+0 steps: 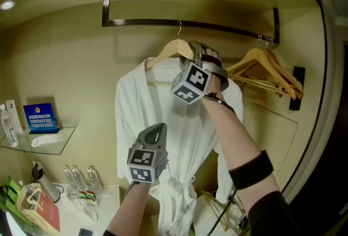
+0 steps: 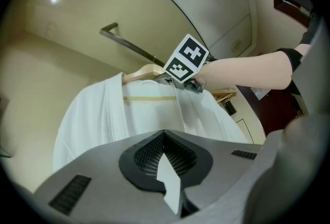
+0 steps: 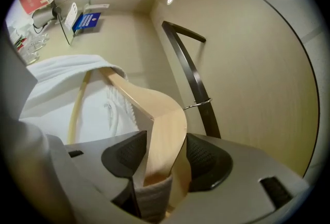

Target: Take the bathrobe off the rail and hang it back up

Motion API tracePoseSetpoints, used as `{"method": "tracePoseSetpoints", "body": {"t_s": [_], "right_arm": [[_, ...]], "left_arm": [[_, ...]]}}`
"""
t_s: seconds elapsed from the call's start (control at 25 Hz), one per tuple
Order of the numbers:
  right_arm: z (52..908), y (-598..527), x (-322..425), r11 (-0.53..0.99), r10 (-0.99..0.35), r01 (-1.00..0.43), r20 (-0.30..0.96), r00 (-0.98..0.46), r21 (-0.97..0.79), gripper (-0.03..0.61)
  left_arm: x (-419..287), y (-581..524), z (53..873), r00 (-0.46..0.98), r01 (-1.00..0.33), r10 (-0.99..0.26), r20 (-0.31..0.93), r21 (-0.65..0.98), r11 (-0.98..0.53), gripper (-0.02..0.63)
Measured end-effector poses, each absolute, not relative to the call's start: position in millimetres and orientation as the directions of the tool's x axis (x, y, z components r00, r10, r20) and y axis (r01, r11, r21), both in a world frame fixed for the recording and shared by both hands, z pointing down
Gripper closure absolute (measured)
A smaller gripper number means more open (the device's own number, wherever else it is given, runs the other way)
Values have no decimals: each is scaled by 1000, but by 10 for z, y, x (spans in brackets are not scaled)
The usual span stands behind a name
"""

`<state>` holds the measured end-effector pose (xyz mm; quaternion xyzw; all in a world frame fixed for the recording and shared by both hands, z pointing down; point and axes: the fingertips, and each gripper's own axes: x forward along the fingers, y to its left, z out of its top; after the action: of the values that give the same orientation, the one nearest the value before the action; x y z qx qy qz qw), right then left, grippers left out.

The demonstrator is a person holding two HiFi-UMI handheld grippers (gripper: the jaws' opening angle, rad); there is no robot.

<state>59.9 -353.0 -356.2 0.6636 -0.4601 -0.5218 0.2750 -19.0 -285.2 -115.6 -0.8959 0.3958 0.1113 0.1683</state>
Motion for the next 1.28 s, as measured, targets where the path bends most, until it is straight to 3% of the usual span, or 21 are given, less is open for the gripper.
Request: {"method": "tracePoseSetpoints", "body": {"t_s": [0.12, 0.84, 1.28], "right_arm": [[-3595, -3568, 620, -428, -895, -330, -445, 27, 841, 367], [-3853, -3390, 536, -500, -845, -367, -535, 9, 784, 374], [-3570, -3067, 503, -471, -859, -399, -511, 7, 787, 374]], "left_arm": [[-193, -2908, -1141, 658, -749, -675, -333, -204, -630, 612], [-388, -2947, -1092, 640, -764, -690, -338, -193, -615, 612], [-470, -2614, -995, 656, -751, -682, -323, -190, -632, 612]]}}
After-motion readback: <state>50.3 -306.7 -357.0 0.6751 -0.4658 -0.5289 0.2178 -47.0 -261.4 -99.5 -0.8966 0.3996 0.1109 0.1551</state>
